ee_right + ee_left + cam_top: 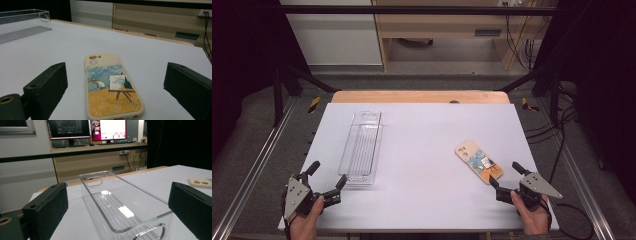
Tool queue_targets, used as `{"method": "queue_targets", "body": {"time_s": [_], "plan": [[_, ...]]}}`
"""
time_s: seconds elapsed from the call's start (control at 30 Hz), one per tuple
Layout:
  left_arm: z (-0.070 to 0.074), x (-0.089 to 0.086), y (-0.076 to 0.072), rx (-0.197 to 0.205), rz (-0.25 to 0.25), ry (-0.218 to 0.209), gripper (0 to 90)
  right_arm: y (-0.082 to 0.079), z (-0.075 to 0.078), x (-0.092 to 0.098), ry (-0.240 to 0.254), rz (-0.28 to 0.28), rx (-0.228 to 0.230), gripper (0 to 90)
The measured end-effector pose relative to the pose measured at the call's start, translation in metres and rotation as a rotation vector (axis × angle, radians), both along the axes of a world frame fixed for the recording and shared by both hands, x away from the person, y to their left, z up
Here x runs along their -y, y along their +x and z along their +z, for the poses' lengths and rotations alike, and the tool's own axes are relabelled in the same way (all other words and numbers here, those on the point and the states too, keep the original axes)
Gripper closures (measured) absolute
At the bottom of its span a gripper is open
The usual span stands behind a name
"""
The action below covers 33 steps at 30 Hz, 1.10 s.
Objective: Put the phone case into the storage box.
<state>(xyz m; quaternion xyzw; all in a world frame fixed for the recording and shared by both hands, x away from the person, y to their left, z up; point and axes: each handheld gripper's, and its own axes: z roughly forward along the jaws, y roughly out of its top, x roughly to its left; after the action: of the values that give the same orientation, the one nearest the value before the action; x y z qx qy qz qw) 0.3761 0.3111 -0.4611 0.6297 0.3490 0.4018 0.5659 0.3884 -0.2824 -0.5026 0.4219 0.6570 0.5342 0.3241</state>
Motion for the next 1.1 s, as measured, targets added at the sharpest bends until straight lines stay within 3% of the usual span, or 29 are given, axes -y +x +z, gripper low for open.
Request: {"method": "queue_targets", "body": {"time_s": [0.27,0.37,0.43,0.47,0.5,0.53,0.57,0.6,0.63,0.73,0.8,0.9,1.07,1.1], "plan": [[0.002,0.001,0.000,0.004,-0.006,-0.005,2.2,0.008,0.010,-0.004,0.007,0.001,-0.033,3.1],[0.003,0.001,0.000,0.003,-0.006,-0.018,2.2,0.019,0.017,-0.012,-0.047,0.027,-0.093,3.3],[0.004,0.001,-0.001,0.002,-0.003,-0.016,2.2,0.022,0.018,-0.014,-0.057,0.032,-0.103,3.4],[0.004,0.001,-0.001,0.003,-0.001,-0.015,2.2,0.030,0.024,-0.017,-0.108,0.045,-0.133,5.2],[0.005,0.001,-0.001,0.002,-0.001,-0.015,2.2,0.030,0.024,-0.017,-0.108,0.045,-0.133,5.2],[0.005,0.001,-0.001,0.000,-0.001,-0.015,2.2,0.033,0.025,-0.018,-0.125,0.047,-0.145,6.0],[0.004,0.001,-0.001,-0.003,-0.005,-0.012,2.2,0.043,0.031,-0.020,-0.173,0.053,-0.182,7.4],[0.004,0.001,-0.001,-0.003,-0.005,-0.012,2.2,0.043,0.031,-0.020,-0.173,0.053,-0.182,7.4],[0.004,0.001,-0.001,-0.007,-0.009,-0.009,2.2,0.052,0.034,-0.022,-0.209,0.069,-0.217,9.7],[0.004,0.000,-0.001,-0.007,-0.011,-0.021,2.3,0.061,0.038,-0.024,-0.236,0.083,-0.245,12.8],[0.005,0.001,-0.001,-0.008,-0.014,-0.046,2.3,0.076,0.044,-0.025,-0.270,0.102,-0.290,18.4],[0.005,0.002,-0.001,-0.006,-0.013,-0.045,2.3,0.091,0.051,-0.025,-0.309,0.085,-0.334,23.0],[0.004,0.001,0.001,-0.010,-0.016,-0.057,2.3,0.110,0.056,-0.021,-0.314,0.049,-0.393,33.4],[0.003,0.000,0.002,-0.014,-0.018,-0.058,2.3,0.117,0.054,-0.018,-0.312,0.050,-0.435,39.7]]}}
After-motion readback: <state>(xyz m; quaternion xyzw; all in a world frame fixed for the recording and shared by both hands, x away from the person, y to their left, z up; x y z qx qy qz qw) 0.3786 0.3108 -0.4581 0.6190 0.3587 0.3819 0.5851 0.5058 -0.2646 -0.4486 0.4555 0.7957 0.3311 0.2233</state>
